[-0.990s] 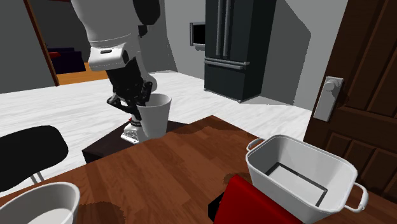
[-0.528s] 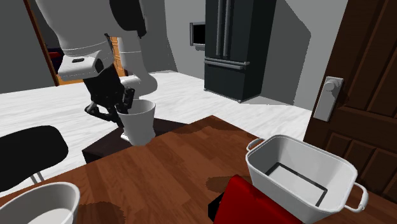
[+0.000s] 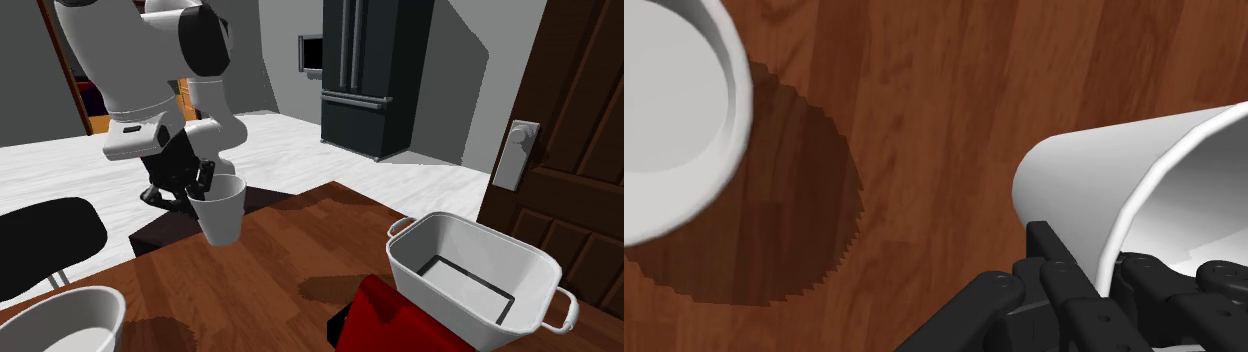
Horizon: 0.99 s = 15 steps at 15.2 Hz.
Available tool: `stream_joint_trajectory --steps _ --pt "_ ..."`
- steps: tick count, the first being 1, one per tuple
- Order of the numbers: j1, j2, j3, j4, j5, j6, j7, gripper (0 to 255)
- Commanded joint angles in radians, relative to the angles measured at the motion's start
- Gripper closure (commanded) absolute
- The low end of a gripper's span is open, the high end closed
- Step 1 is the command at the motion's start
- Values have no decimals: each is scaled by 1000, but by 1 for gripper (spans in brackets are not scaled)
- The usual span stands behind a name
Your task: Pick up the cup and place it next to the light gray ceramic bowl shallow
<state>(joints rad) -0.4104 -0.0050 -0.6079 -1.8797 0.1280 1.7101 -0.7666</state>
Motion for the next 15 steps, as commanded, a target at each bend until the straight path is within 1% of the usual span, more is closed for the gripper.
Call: stream_joint_trajectory --steps 1,15 --pt "0 1 0 -26 1 27 -4 255" --pt "-4 59 -2 -158 41 202 -51 255"
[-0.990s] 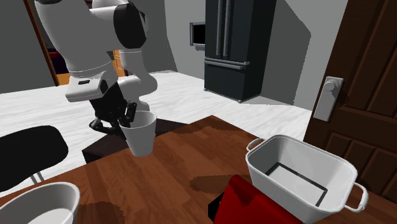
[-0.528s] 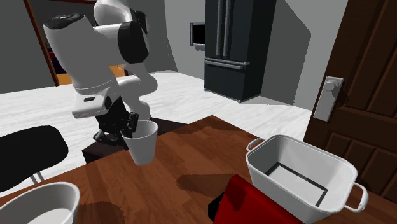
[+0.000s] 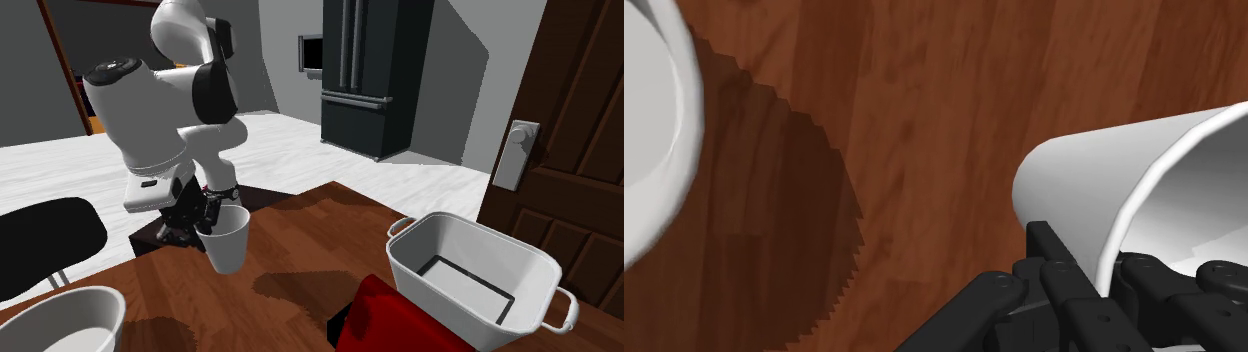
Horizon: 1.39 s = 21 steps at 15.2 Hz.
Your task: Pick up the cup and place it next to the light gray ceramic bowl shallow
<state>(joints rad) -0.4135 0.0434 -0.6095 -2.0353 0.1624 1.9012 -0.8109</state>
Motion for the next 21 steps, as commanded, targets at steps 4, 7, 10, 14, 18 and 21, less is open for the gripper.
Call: stream_joint_trajectory --steps 4,7,10,14,18,21 --pt "-4 36 0 -33 25 60 -24 255" --pt "-6 57 2 -52 41 95 -39 255" --pt "-6 64 2 -58 46 105 -44 255" --pt "-7 64 2 -58 46 105 -44 255" --pt "-6 64 2 -58 46 105 -44 0" --pt "-6 64 2 -58 46 105 -44 0"
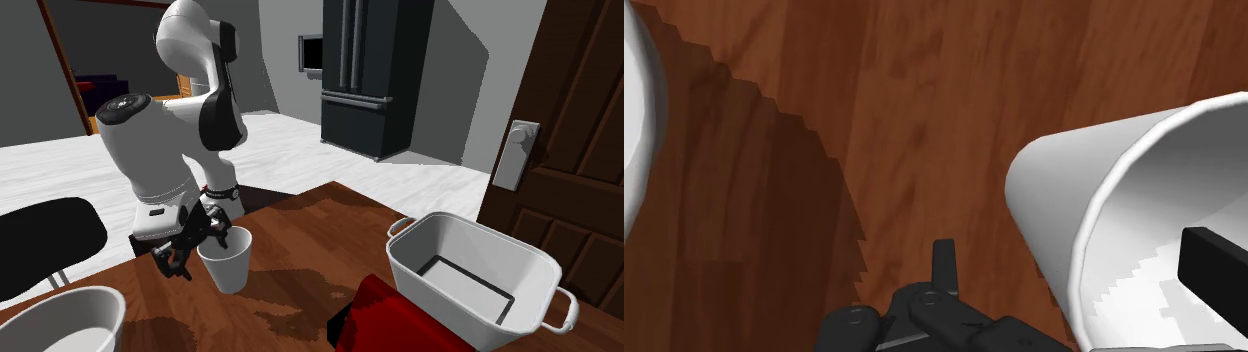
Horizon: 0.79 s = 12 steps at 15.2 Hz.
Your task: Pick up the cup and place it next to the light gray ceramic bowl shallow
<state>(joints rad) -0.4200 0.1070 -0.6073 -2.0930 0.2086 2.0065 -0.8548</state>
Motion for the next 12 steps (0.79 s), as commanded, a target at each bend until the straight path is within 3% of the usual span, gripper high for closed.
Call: stream_joint_trajectory --steps 1,5,12 --pt "0 0 0 0 0 0 0 0" --pt "-5 -32 -10 97 -31 -121 21 0" --pt "-5 -32 -10 97 -31 -121 21 0"
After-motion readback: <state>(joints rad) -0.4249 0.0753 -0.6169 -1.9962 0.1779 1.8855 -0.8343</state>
